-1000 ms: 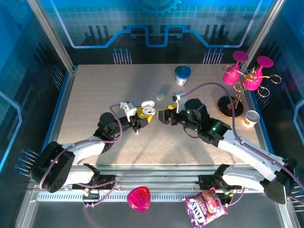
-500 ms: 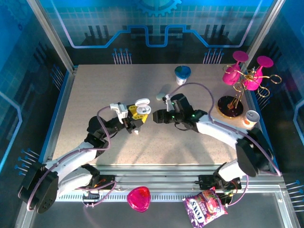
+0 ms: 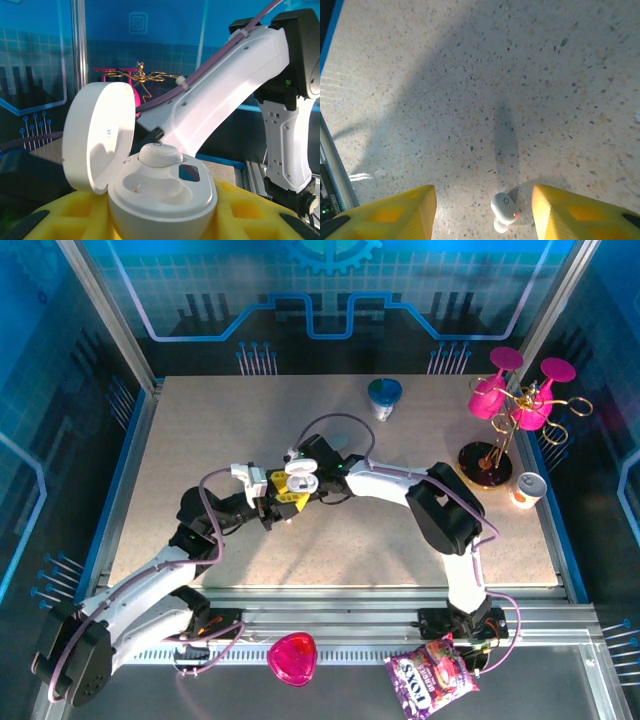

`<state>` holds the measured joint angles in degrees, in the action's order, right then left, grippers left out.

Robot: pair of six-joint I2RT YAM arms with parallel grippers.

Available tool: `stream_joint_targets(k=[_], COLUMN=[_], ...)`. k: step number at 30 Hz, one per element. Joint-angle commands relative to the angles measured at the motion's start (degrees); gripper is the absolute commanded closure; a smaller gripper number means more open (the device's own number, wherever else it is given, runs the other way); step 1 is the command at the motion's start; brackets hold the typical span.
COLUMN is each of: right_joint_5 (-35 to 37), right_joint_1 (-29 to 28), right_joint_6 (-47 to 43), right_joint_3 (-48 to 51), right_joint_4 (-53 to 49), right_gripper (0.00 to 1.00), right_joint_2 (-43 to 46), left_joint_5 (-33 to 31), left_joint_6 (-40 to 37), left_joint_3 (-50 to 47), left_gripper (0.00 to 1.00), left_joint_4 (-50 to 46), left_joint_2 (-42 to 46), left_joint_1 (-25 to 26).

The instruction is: Insert wireless bluetooth earbuds into charging case

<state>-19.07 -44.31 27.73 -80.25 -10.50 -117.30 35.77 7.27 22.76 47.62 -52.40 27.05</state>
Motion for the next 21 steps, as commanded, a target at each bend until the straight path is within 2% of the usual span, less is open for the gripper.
stream_joint_targets(k=[1,9,21], right_joint_5=[-2.1,-5.74,-5.98], right_joint_1=[-0.26,-0.59,-2.65], right_joint_6=[-1.64,-2.35,-4.36], right_joint_3=[-2.64,-4.39,-3.69], right_joint_4=[-2.68,-4.79,-7.56], right_gripper=[0.48,0.48,0.53], right_joint_2=[-2.63,-7.04,-6.29], left_joint_5=[2.05,2.49,2.73], left_joint_6=[-1.57,-1.64,-1.54], left_joint_3=[1.7,1.51,1.42], left_gripper=[0.74,0.74,0.74], left_joint_4=[-1.59,-1.87,-1.22], left_joint_2=[1.01,0.59,-0.44], left_joint_1=[-0.24,-0.22,-0.22])
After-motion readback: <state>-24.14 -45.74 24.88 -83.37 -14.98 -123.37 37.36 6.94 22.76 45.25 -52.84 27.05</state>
